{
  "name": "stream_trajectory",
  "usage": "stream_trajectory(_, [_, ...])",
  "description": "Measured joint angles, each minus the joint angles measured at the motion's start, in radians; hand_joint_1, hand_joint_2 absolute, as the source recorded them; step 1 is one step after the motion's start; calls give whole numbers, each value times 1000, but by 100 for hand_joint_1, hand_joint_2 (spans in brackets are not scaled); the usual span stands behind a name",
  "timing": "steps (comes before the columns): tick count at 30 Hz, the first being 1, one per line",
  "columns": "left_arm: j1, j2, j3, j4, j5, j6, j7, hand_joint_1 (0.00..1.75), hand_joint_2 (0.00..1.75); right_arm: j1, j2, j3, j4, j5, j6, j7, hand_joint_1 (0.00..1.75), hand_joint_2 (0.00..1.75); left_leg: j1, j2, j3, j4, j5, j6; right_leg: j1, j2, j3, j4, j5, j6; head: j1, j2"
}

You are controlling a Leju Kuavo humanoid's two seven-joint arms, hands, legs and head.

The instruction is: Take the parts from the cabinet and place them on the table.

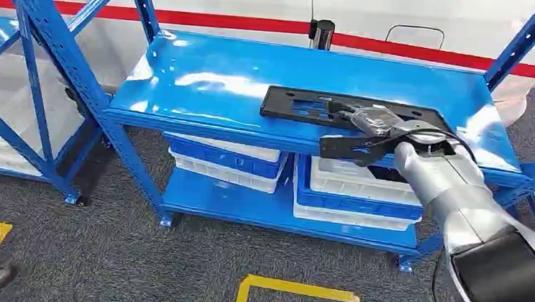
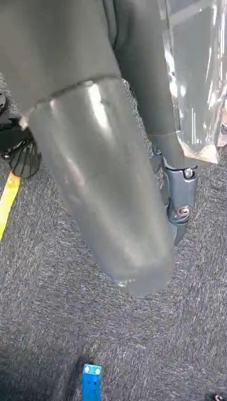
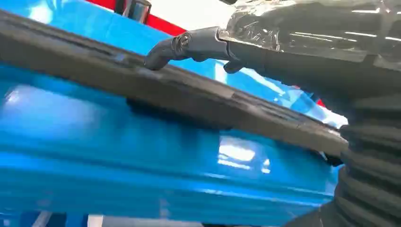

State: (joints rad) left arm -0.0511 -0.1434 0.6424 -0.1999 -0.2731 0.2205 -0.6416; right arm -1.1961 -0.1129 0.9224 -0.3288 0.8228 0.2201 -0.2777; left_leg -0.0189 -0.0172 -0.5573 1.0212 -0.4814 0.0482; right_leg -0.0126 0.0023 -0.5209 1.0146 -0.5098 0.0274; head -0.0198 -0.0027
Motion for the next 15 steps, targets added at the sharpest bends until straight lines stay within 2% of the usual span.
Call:
stream_trajectory(7, [0, 0, 4, 0, -16, -7, -3, 0, 0, 19, 18, 7, 16, 0, -55, 66, 0, 175, 0, 0, 0, 0, 0, 0, 0, 0, 0, 0, 0, 0, 0, 0])
stream_trajectory(15, [0, 0, 6, 0, -24, -8, -6, 0, 0, 36, 30, 9, 32, -3, -64, 96, 0, 175, 0, 0, 1, 0, 0, 0, 0, 0, 1, 0, 0, 0, 0, 0])
